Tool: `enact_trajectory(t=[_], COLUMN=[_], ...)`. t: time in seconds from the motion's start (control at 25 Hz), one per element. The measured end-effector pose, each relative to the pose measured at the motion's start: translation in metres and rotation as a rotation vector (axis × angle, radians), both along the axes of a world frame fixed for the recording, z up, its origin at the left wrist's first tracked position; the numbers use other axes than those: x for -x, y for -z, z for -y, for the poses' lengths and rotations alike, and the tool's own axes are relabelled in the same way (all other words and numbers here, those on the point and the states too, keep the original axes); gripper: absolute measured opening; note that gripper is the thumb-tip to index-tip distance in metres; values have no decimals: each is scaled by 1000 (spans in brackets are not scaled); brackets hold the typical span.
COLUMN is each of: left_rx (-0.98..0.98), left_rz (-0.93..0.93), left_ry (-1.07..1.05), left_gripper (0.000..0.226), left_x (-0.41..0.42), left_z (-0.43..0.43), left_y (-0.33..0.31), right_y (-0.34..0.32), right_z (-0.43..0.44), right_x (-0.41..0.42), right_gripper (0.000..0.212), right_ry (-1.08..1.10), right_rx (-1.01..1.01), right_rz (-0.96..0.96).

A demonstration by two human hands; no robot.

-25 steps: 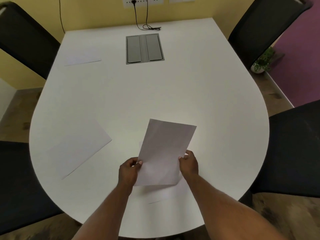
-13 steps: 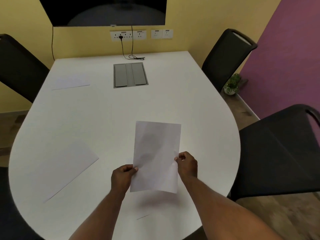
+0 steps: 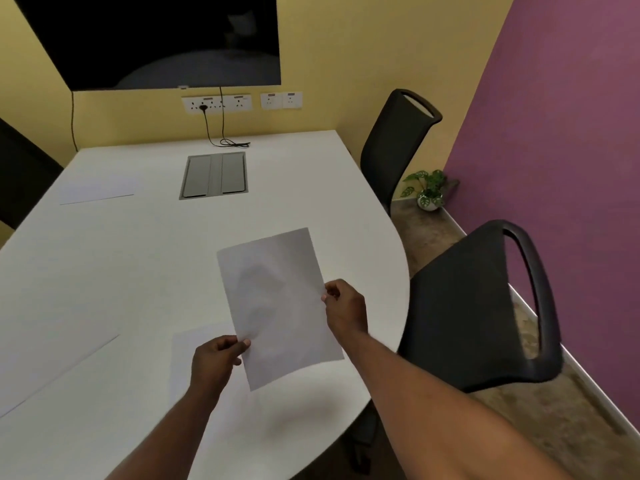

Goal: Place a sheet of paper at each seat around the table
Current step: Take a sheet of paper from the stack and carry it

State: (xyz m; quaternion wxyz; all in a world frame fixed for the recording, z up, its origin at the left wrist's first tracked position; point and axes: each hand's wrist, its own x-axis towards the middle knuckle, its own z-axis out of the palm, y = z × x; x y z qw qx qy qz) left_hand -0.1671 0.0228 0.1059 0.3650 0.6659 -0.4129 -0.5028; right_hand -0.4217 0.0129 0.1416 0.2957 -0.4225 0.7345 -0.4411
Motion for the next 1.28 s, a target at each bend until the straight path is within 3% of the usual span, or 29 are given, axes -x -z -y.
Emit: enact_trajectory(t=[0.28, 0.48, 0.84, 1.28], left_rx=[90, 136, 122, -41], left_rz=[-22, -34, -3, 87], left_ry=[17, 25, -63, -318], left_gripper=[3, 6, 11, 18], left_x=[148, 206, 266, 298], left_z=[-33, -28, 1, 32], left_y=[-39, -59, -31, 16], right_y=[-54, -76, -70, -23], right_z=[-16, -3, 63, 167], right_x=[138, 193, 254, 258], right_gripper=[19, 16, 14, 19], right_ry=[-91, -87, -184, -498], right_rx=[118, 165, 161, 4], right_rz=[-113, -166, -221, -205])
